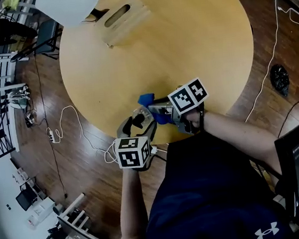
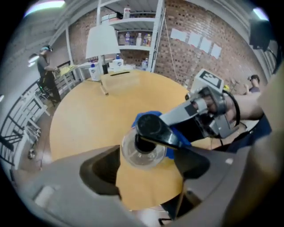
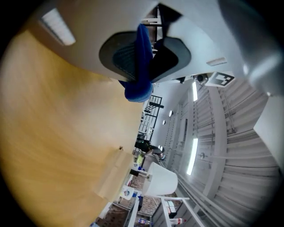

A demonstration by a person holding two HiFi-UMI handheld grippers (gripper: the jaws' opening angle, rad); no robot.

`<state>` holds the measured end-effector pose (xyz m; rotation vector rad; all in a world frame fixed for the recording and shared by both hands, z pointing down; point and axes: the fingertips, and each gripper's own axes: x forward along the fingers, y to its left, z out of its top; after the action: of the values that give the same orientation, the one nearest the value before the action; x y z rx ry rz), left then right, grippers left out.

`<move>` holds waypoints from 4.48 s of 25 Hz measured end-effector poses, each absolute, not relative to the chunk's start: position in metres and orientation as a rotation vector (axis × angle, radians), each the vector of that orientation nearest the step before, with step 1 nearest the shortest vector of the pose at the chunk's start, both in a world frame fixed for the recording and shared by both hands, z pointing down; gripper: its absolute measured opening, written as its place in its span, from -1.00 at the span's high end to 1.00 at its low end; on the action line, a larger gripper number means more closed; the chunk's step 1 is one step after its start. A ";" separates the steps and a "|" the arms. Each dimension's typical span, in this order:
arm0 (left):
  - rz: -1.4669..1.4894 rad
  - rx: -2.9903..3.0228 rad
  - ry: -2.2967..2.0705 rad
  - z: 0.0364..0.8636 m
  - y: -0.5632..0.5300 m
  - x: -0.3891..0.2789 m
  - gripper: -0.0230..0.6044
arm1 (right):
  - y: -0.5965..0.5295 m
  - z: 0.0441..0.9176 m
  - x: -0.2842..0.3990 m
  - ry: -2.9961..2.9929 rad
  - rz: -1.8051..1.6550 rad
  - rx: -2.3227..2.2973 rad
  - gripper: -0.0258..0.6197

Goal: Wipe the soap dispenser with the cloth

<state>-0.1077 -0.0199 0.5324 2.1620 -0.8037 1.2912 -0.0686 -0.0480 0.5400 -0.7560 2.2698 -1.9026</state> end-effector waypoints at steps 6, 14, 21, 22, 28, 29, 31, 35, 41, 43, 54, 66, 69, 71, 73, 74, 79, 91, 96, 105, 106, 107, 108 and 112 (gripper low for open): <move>1.390 2.263 -0.804 0.541 -0.026 -0.117 -0.10 | -0.056 0.524 -0.072 2.316 -1.836 -0.721 0.67; 1.558 2.426 -0.508 0.543 -0.027 -0.111 -0.10 | -0.044 0.605 -0.066 2.225 -2.055 -0.846 0.67; 1.666 2.498 -0.290 0.551 -0.027 -0.114 -0.11 | -0.054 0.543 -0.069 2.239 -1.892 -0.788 0.67; 1.675 2.505 -0.276 0.551 -0.028 -0.115 -0.11 | -0.056 0.530 -0.070 2.247 -1.862 -0.765 0.67; 1.752 2.552 -0.166 0.550 -0.029 -0.111 -0.12 | -0.055 0.554 -0.064 2.189 -1.940 -0.758 0.67; 1.759 2.551 -0.159 0.551 -0.029 -0.110 -0.12 | -0.055 0.568 -0.064 2.182 -1.969 -0.788 0.67; 1.767 2.553 -0.166 0.551 -0.031 -0.110 -0.12 | -0.054 0.591 -0.065 2.181 -2.008 -0.849 0.67; 1.726 2.509 -0.381 0.554 -0.034 -0.113 -0.15 | -0.054 0.606 -0.066 2.160 -2.031 -0.871 0.67; 1.345 2.193 -0.875 0.541 -0.027 -0.112 -0.18 | -0.049 0.558 -0.068 2.279 -1.902 -0.841 0.67; 1.433 2.232 -0.890 0.543 -0.031 -0.118 -0.10 | -0.050 0.531 -0.069 2.316 -1.830 -0.823 0.67; 1.812 2.533 -0.370 0.555 -0.038 -0.121 -0.10 | -0.057 0.609 -0.069 2.139 -2.069 -0.858 0.67; 1.213 2.177 -0.897 0.542 -0.038 -0.110 -0.11 | -0.061 0.530 -0.069 2.282 -1.845 -0.780 0.67; 1.292 2.295 -0.736 0.544 -0.038 -0.113 -0.10 | -0.065 0.552 -0.069 2.218 -1.914 -0.767 0.67; 1.368 2.416 -0.584 0.545 -0.035 -0.112 -0.10 | -0.062 0.576 -0.067 2.177 -1.984 -0.803 0.67; 1.441 2.516 -0.438 0.547 -0.034 -0.110 -0.10 | -0.057 0.596 -0.062 2.145 -2.042 -0.848 0.67; 1.470 2.536 -0.392 0.548 -0.034 -0.109 -0.10 | -0.054 0.601 -0.060 2.132 -2.056 -0.860 0.67; 1.440 2.425 -0.583 0.548 -0.046 -0.113 -0.27 | -0.054 0.587 -0.061 2.155 -2.011 -0.860 0.67; 1.343 2.370 -0.729 0.544 -0.043 -0.115 -0.02 | -0.062 0.580 -0.060 2.198 -1.962 -0.851 0.67; 1.542 2.474 -0.402 0.546 -0.046 -0.114 -0.02 | -0.049 0.608 -0.062 2.277 -2.032 -0.914 0.67; 1.167 2.143 -0.855 0.527 -0.047 -0.101 -0.17 | -0.069 0.528 -0.062 2.320 -1.803 -0.810 0.67; 1.208 2.155 -0.888 0.530 -0.048 -0.103 -0.12 | -0.071 0.530 -0.063 2.326 -1.801 -0.806 0.67; 1.262 2.188 -0.894 0.534 -0.049 -0.105 -0.06 | -0.072 0.537 -0.064 2.320 -1.817 -0.806 0.67; 1.313 2.240 -0.873 0.537 -0.051 -0.106 -0.07 | -0.071 0.547 -0.064 2.304 -1.846 -0.811 0.67; 1.433 2.504 -0.553 0.539 -0.050 -0.101 -0.06 | -0.059 0.594 -0.059 2.288 -1.991 -0.882 0.67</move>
<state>-0.1011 -0.0498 0.5391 2.5037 -0.5527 1.4329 -0.0587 -0.0587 0.5942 -0.8822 2.2875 -1.9913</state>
